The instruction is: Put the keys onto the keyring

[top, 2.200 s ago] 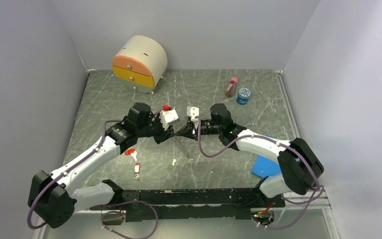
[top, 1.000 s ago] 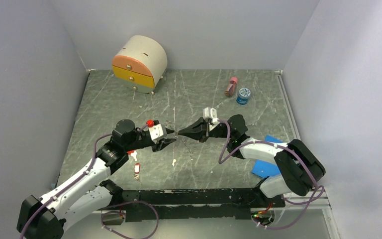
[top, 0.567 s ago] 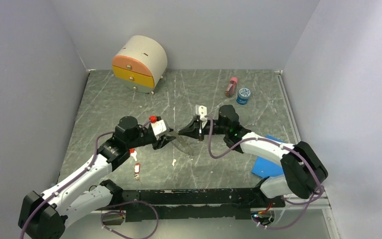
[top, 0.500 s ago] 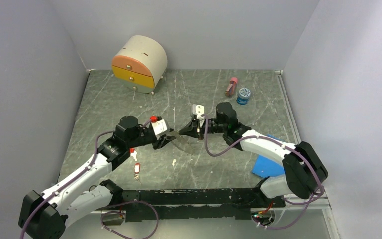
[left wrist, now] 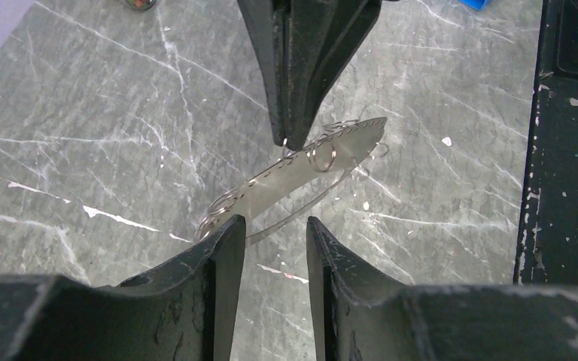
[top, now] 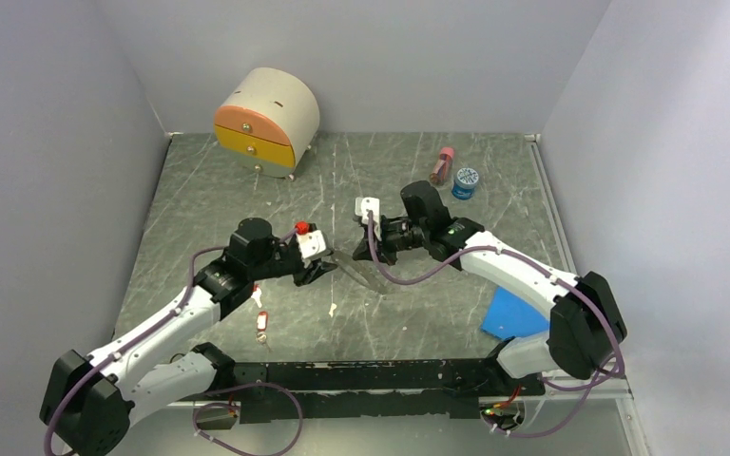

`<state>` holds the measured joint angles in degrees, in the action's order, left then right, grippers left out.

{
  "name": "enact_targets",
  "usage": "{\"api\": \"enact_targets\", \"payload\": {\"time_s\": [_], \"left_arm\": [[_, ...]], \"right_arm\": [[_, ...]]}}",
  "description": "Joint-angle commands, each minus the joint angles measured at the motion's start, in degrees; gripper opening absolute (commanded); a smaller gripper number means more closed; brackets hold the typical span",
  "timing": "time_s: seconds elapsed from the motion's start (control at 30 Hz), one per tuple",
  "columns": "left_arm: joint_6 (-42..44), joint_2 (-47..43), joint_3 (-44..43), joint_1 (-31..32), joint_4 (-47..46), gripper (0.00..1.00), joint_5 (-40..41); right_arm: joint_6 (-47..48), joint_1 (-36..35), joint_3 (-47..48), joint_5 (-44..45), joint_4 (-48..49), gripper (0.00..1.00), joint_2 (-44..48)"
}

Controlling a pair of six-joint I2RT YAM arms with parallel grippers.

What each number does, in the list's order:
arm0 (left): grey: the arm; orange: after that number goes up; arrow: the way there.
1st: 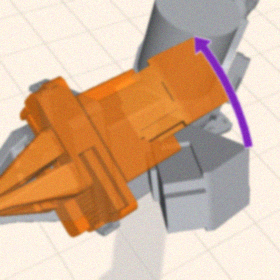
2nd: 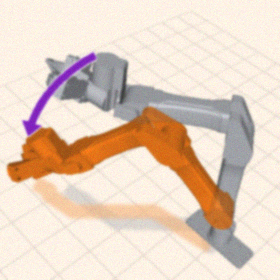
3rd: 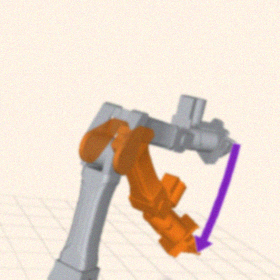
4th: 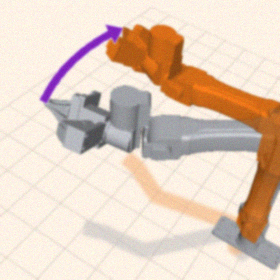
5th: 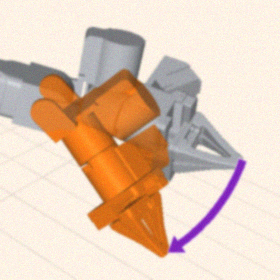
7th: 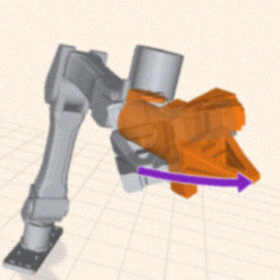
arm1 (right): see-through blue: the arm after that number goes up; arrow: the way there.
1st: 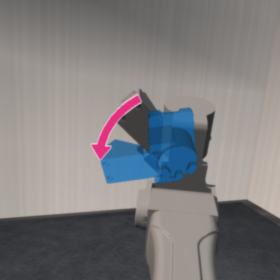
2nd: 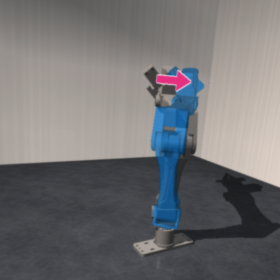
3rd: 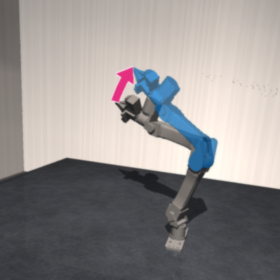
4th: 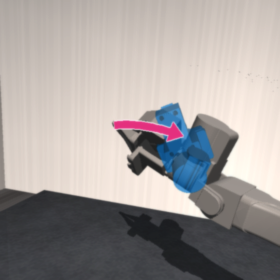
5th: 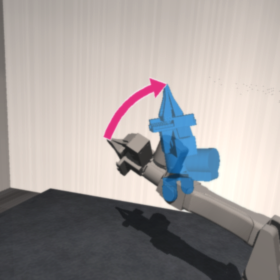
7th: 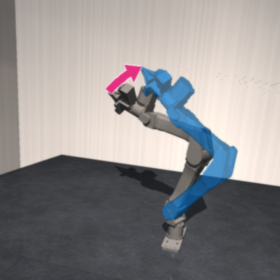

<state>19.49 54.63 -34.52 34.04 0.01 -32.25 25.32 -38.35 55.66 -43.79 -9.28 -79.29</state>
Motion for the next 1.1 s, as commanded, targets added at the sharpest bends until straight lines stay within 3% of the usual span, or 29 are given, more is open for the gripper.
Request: {"api": "enact_targets", "payload": {"time_s": [0.0, 0.13, 0.37, 0.8, 1.07], "left_arm": [[0.02, 1.01, -2.84, -0.03, -0.51, 0.4, -0.38], [-0.16, 1.96, -4.06, -0.03, 1.63, 0.41, 1.52], [0.66, 4.45, -5.87, -0.03, 4.88, 0.4, 1.91], [2.96, 7.95, -2.12, -0.03, -4.72, 0.4, -5.25], [3.0, 10.37, -1.19, 0.04, -8.94, 0.39, -6.73]], "right_arm": [[2.52, -0.33, 2.03, 0.56, -2.2, 0.0, 0.33], [0.87, -0.35, 3.21, 1.34, -2.52, 0.0, -0.55], [2.1, -0.5, 10.93, 0.66, -14.92, 0.0, -5.44], [2.64, -0.59, 21.91, -0.38, -31.06, 0.0, -13.9], [3.84, -0.59, 23.64, -4.44, -33.49, 0.0, -15.68]]}}
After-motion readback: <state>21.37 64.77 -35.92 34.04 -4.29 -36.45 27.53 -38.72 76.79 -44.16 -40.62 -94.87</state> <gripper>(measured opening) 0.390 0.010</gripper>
